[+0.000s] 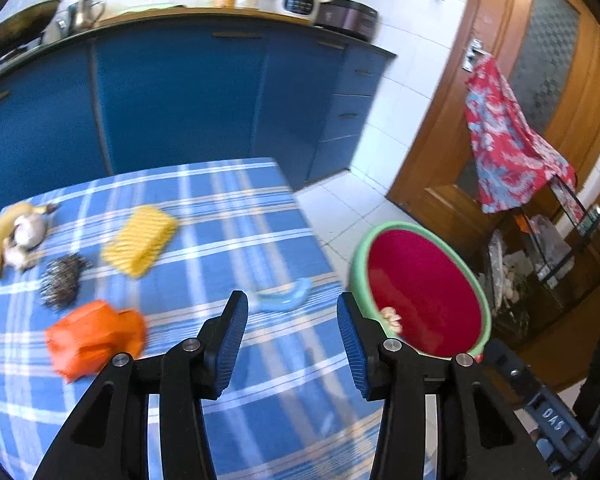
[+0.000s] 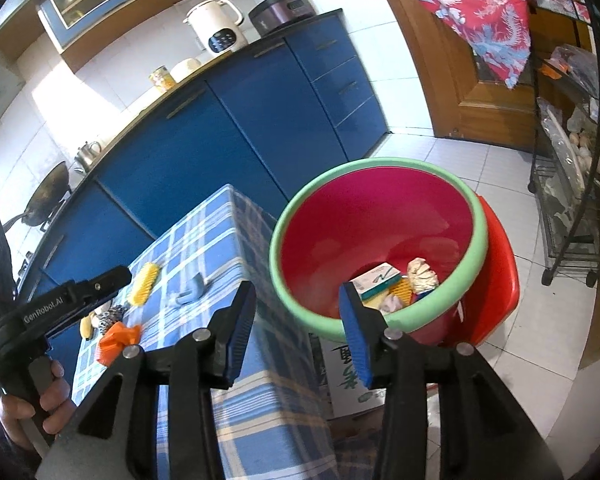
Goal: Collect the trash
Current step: 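Grasp the orange rubber glove with the left tool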
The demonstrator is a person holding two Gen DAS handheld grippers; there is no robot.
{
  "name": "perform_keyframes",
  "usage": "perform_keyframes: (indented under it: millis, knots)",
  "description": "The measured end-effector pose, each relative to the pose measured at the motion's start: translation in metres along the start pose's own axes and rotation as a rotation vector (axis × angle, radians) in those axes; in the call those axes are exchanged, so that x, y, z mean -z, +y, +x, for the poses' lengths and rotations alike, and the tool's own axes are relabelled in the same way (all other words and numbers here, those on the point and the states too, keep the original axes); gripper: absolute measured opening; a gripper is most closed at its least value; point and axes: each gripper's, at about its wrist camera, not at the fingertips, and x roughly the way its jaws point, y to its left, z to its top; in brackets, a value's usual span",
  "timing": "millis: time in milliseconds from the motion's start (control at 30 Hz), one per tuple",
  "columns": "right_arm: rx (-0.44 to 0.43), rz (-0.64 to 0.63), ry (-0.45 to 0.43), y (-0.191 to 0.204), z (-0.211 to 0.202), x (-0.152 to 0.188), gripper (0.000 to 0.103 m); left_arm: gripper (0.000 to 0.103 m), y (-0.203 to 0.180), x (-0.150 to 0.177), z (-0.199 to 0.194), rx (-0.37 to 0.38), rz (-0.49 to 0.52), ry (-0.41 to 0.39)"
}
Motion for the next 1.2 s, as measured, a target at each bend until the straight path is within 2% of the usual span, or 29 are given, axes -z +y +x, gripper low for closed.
perform_keyframes:
  millis: [333, 633, 867, 1167, 1200]
  knots:
    - [-0.031, -0.043, 0.025, 0.026, 0.004, 0.007, 0.047, 0.048, 0.068, 0.014, -0.018, -0.121, -0.103, -0.013]
    - [-0.045, -0.09, 0.053, 0.049, 0.013, 0.014, 0.047, 0.055, 0.126, 0.026, -0.014, -0.233, -0.219, 0.002]
    - [-0.05, -0.117, 0.08, 0.062, 0.023, 0.018, 0.047, 0.059, 0.146, 0.037, 0.006, -0.258, -0.257, 0.062]
    - [-0.064, -0.154, 0.111, 0.076, 0.034, 0.022, 0.047, 0.059, 0.149, 0.048, 0.023, -0.241, -0.259, 0.103]
    - [-0.067, -0.159, 0.116, 0.078, 0.036, 0.023, 0.047, 0.056, 0.149, 0.049, 0.024, -0.24, -0.257, 0.103]
